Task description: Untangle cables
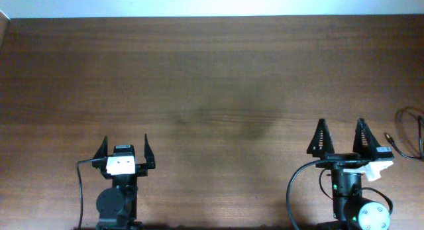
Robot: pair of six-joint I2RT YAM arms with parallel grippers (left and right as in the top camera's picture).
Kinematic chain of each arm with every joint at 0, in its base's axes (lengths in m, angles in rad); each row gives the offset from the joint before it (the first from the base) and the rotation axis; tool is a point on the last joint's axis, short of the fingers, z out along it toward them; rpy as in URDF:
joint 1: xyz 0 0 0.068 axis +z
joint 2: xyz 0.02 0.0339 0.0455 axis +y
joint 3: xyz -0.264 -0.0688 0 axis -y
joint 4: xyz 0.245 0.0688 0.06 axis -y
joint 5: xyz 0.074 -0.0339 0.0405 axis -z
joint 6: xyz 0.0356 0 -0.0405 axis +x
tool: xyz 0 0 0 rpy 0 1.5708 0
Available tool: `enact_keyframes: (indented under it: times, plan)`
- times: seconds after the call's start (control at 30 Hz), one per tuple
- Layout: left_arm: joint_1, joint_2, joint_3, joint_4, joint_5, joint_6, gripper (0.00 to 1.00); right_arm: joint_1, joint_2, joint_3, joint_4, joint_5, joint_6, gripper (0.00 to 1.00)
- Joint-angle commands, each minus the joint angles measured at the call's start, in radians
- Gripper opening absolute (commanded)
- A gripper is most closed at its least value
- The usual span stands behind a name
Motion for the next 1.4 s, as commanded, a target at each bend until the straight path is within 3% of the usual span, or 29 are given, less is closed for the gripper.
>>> enact_keyframes:
  times: [0.0,0.3,0.63,0.87,1.37]
  plan:
    - [0.007,-0.007,-0.002,-0.005,0.007,0.013,0.99,0.007,-0.067,-0.056,-0.002,0.087,-0.024,0.99]
    - [0.007,-0.007,-0.002,-0.005,0.007,0.013,0.99,-0.037,-0.144,-0.141,0.050,-0.006,-0.207,0.99]
    - [0.007,-0.007,-0.002,-0.005,0.007,0.013,0.99,-0.046,-0.144,-0.141,-0.087,-0.031,-0.206,0.99]
    - [0.007,-0.007,-0.002,-0.005,0.007,0.013,0.99,-0.164,-0.144,-0.141,-0.145,-0.199,-0.205,0.99]
    - [0.007,-0.007,-0.002,-0.005,0.007,0.013,0.99,-0.196,-0.144,-0.141,-0.364,-0.213,-0.201,0.99]
